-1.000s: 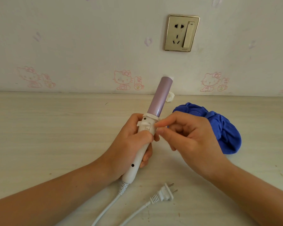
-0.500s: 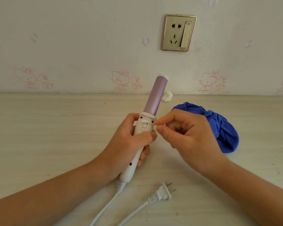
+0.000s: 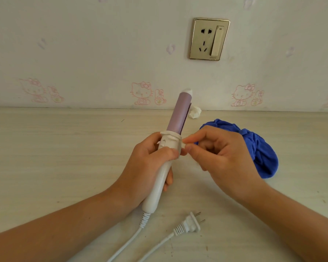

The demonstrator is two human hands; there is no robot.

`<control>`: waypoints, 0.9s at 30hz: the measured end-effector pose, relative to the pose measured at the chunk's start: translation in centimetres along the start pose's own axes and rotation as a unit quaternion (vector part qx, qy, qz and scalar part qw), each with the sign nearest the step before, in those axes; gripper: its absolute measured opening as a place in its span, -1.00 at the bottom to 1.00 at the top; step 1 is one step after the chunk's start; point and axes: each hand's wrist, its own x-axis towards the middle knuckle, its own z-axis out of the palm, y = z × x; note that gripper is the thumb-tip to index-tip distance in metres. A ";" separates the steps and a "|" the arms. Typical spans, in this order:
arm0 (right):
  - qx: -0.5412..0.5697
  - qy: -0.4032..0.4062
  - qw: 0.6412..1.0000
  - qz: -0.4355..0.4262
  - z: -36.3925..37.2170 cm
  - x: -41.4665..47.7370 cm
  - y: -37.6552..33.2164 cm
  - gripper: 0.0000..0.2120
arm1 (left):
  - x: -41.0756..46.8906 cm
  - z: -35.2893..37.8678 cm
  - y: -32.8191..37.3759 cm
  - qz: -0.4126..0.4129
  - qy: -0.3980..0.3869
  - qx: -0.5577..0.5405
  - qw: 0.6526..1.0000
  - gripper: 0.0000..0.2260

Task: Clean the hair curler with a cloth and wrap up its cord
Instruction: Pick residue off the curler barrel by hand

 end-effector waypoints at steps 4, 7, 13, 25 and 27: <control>0.006 -0.030 1.000 0.004 0.2 -0.2 0.1 -0.92 | 0.0 0.0 0.0 -0.005 0.001 0.001 1.000 -0.83; -0.002 -0.026 1.000 0.006 0.2 -0.2 0.2 -0.90 | -0.1 -0.2 0.0 -0.004 -0.008 -0.015 1.000 -0.82; 0.002 -0.044 0.999 0.004 0.4 -0.3 0.1 -0.91 | -0.1 -0.1 0.3 -0.005 0.001 -0.029 1.000 -0.71; -0.006 -0.108 0.994 0.023 0.3 -0.5 -0.1 -0.90 | 0.1 0.0 0.5 -0.031 0.041 -0.035 0.998 -0.75; 0.007 -0.163 0.986 0.018 0.9 -0.9 -0.2 -0.88 | 0.1 0.0 0.6 -0.037 0.051 -0.039 0.997 -0.67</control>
